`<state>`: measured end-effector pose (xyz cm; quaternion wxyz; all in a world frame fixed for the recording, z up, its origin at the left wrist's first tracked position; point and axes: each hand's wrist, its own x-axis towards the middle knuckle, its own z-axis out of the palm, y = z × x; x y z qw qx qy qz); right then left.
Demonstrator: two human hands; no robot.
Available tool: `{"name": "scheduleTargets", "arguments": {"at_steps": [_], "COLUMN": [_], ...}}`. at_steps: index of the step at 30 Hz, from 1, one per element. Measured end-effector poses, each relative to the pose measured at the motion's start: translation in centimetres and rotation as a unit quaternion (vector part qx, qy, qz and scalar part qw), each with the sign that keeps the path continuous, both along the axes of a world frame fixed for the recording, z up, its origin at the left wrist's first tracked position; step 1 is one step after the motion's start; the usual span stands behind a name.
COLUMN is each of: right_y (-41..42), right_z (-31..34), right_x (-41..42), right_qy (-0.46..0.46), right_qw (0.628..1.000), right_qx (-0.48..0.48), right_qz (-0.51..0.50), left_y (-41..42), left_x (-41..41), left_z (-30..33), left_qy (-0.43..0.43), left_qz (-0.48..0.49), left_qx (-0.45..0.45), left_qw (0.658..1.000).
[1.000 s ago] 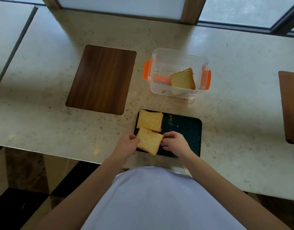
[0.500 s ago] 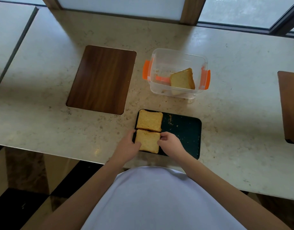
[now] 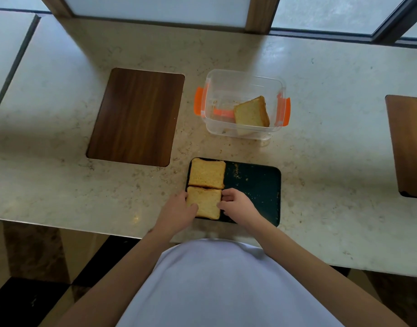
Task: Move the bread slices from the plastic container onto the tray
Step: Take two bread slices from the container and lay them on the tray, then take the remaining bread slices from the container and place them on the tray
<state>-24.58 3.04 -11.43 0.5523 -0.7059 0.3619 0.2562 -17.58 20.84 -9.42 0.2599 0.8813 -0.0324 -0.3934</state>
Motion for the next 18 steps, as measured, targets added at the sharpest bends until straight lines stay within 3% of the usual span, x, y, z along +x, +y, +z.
{"name": "scheduleTargets", "arguments": {"at_steps": [9, 11, 14, 18], "right_y": [-1.7, -2.9, -5.7, -9.9], "right_z": [0.7, 2.1, 5.4, 10.2], "right_x": [0.8, 1.7, 4.4, 9.2], "right_qy": [0.003, -0.007, -0.046, -0.176], "right_qw": [1.000, 1.000, 0.999, 0.980], "right_qx": [0.019, 0.019, 0.009, -0.061], "right_qz": [-0.001, 0.012, 0.024, -0.075], "left_y": [-0.6, -1.3, -3.7, -8.7], "left_x": [1.7, 3.0, 5.9, 10.8], "left_z": [0.9, 1.7, 4.5, 9.8], "left_qy": [0.024, -0.006, -0.043, -0.009], "left_qz": [-0.003, -0.018, -0.014, 0.037], "left_qx": [0.004, -0.003, -0.057, -0.197], "left_qw": [1.000, 1.000, 0.997, 0.980]}}
